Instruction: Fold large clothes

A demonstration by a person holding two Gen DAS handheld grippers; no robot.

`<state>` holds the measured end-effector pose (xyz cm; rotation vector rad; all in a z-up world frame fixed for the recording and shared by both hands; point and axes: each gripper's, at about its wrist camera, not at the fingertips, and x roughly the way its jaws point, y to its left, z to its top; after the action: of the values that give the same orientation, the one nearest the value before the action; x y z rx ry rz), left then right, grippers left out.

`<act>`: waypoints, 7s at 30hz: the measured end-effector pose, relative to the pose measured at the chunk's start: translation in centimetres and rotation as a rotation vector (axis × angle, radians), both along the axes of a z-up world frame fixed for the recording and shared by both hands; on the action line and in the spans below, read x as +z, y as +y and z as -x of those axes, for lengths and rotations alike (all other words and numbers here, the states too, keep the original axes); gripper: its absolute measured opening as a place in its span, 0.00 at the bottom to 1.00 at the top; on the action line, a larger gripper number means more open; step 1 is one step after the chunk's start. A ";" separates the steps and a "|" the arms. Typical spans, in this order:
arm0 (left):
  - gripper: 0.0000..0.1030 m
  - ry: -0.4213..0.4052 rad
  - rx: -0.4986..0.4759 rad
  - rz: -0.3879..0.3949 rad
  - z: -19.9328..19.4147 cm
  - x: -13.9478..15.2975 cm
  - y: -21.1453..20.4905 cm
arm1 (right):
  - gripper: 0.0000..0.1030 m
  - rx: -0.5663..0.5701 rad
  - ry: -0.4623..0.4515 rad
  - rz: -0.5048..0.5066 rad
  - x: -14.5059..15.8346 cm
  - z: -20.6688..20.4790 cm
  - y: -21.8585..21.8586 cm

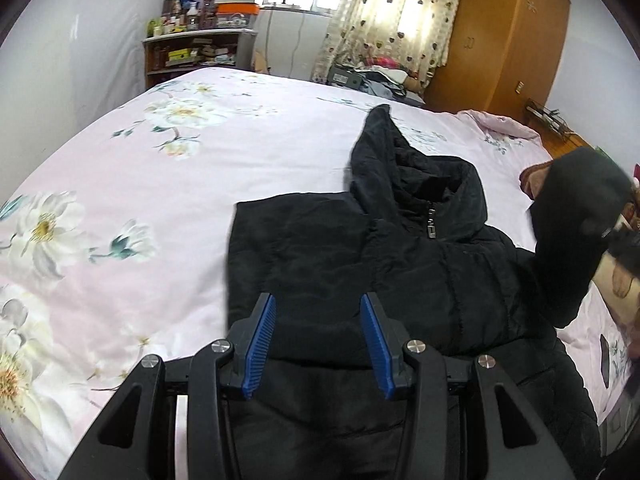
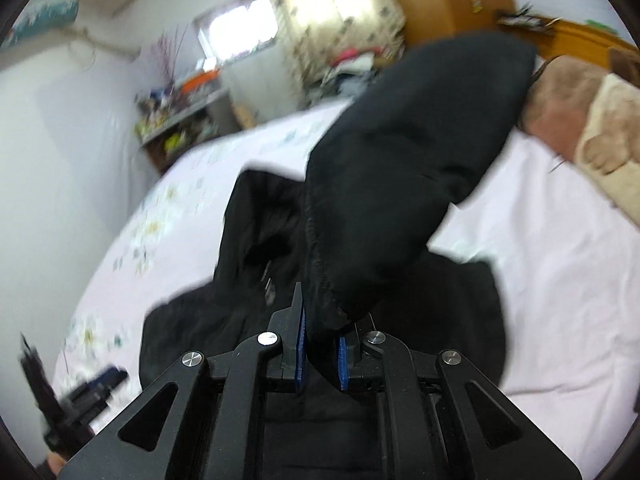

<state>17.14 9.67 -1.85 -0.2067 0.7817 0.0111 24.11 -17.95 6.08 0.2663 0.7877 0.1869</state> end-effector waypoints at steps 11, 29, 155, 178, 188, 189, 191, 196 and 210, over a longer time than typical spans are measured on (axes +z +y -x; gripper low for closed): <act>0.45 0.029 0.025 0.041 0.4 -1.0 1.8 | 0.58 0.237 0.211 0.050 -10.3 -1.3 9.7; 0.24 0.169 -0.208 0.196 -10.2 -5.1 -9.3 | 0.58 0.027 0.131 0.009 -8.0 3.3 -3.7; 0.36 0.049 -0.187 -0.094 -11.0 0.2 -7.7 | 0.39 0.150 0.120 0.154 -6.4 -6.0 5.9; 0.56 0.092 -0.207 -0.051 -32.2 -0.4 -8.6 | 0.47 0.076 0.159 0.099 -7.1 -24.8 3.3; 0.06 0.093 -0.224 -0.125 -35.8 -2.5 -10.4 | 0.12 0.039 0.223 0.131 -9.8 -29.7 3.9; 0.06 0.069 -0.216 -0.122 -35.0 -2.2 -10.0 | 0.11 0.041 0.199 0.120 -9.4 -29.2 3.8; 0.05 0.041 -0.176 -0.098 -33.6 -1.4 -8.6 | 0.10 0.044 0.124 0.110 -7.4 -27.3 3.7; 0.05 -0.027 -0.099 0.022 -27.6 1.5 -4.0 | 0.09 0.047 0.007 0.072 -3.1 -21.9 3.2; 0.10 0.015 -0.138 0.108 -9.3 1.2 -0.5 | 0.09 0.047 0.004 0.013 -1.0 -4.4 2.6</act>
<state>26.42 9.22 -0.60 -0.2547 0.8108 -0.1603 28.49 -15.34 5.06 0.2365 0.7988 0.2257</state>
